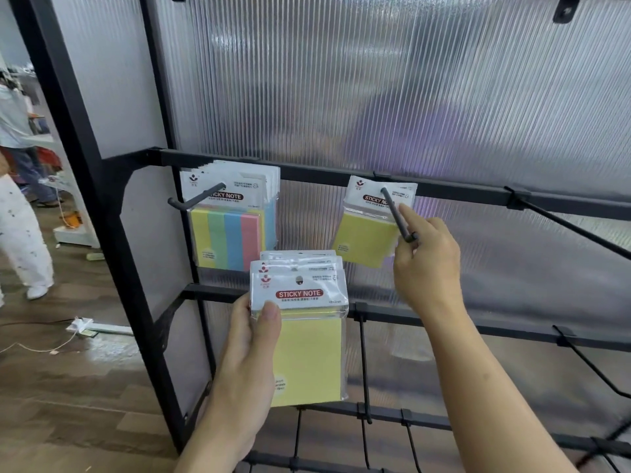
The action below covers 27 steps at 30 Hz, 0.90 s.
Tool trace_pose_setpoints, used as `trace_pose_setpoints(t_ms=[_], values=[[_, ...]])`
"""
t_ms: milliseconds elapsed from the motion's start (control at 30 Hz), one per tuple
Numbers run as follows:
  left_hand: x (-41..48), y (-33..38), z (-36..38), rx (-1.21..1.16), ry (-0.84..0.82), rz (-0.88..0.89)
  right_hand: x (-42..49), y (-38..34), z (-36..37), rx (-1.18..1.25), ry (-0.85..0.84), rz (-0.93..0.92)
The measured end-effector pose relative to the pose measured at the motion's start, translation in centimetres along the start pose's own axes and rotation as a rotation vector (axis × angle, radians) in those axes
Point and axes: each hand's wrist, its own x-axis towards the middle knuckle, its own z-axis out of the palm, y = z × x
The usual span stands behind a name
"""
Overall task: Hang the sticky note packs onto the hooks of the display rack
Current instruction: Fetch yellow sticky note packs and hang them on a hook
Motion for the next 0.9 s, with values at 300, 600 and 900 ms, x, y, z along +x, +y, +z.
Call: trace_pose_setpoints(t_ms=[300, 600, 900], values=[[0.7, 0.0, 1.8, -0.016, -0.097, 0.077, -6.2, -4.0, -3.4, 0.645, -0.38, 0.087], [0.7, 0.0, 1.4, -0.066, -0.132, 0.101, -7.5, -4.7, -3.8, 0.63, -0.226, 0.075], [0.3, 0.7, 1.4, -0.066, -0.081, 0.106, -8.0, -6.0, -4.9, 0.569, 0.24, -0.26]])
